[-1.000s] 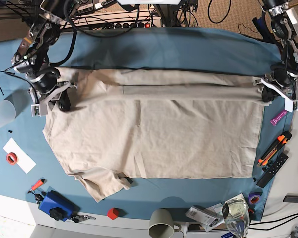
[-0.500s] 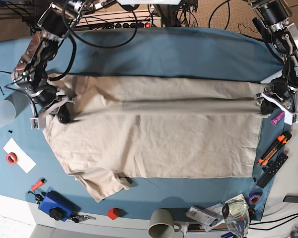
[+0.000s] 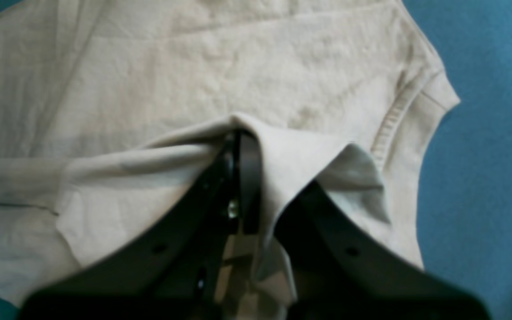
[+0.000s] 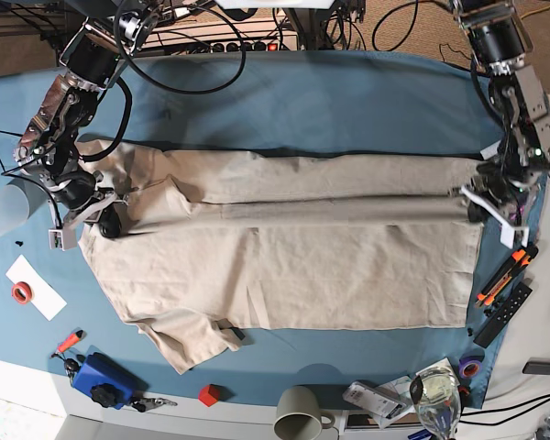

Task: Fold the T-shirt properly
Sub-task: 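Lower the folded edge onto the shirt and open both grippers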

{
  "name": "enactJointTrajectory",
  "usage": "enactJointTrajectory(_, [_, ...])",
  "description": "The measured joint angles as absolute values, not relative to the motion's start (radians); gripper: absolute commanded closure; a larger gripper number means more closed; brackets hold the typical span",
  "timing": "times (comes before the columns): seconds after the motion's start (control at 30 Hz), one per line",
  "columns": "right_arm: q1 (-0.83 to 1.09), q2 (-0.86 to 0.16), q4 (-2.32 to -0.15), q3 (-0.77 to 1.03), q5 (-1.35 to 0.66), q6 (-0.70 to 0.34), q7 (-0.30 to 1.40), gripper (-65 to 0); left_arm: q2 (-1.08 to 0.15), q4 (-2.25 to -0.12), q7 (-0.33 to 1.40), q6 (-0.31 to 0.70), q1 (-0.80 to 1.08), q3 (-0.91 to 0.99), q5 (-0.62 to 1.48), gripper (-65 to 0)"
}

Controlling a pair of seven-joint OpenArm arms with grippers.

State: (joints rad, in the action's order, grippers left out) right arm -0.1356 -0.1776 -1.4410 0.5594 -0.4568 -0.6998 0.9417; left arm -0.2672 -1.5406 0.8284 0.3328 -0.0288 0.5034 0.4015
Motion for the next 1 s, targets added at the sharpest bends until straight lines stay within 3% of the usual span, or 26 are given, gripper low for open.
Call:
enactJointTrajectory(0.37, [-0.136, -0.177, -1.441, 0.559, -0.457, -0.7, 0.938, 0.0, -0.267, -1.541, 0.812, 0.333, -0.048, 0.503, 0.366, 0.0])
enactJointTrajectory(0.43, [-0.136, -0.177, -1.441, 0.56, -0.459, -0.7, 0.938, 0.0, -0.27, -1.541, 0.811, 0.334, -0.048, 0.503, 0.366, -6.6])
enactJointTrajectory(0.5, [-0.136, -0.177, -1.441, 0.56, -0.461, -0.7, 0.937, -9.0, -0.274, -1.541, 0.81, 0.333, -0.048, 0.503, 0.361, -14.6])
enactJointTrajectory(0.57, [-0.142, -0.178, -1.441, 0.56, -0.458, -0.696, 0.921, -15.1, -0.283, -1.541, 0.81, 0.332, -0.048, 0.503, 0.36, -17.3])
enactJointTrajectory(0.8, [-0.155, -0.179, -1.441, 0.56, -0.46, -0.696, 0.914, -16.6, -0.301, -1.541, 0.834, 0.223, -0.051, 0.505, 0.36, -17.3])
enactJointTrajectory(1.0, [-0.199, -0.18, -1.441, 0.56, -0.575, -0.696, 1.024, -16.6, -0.302, -1.591, 0.914, 0.231, -0.068, 0.58, 0.447, -17.3])
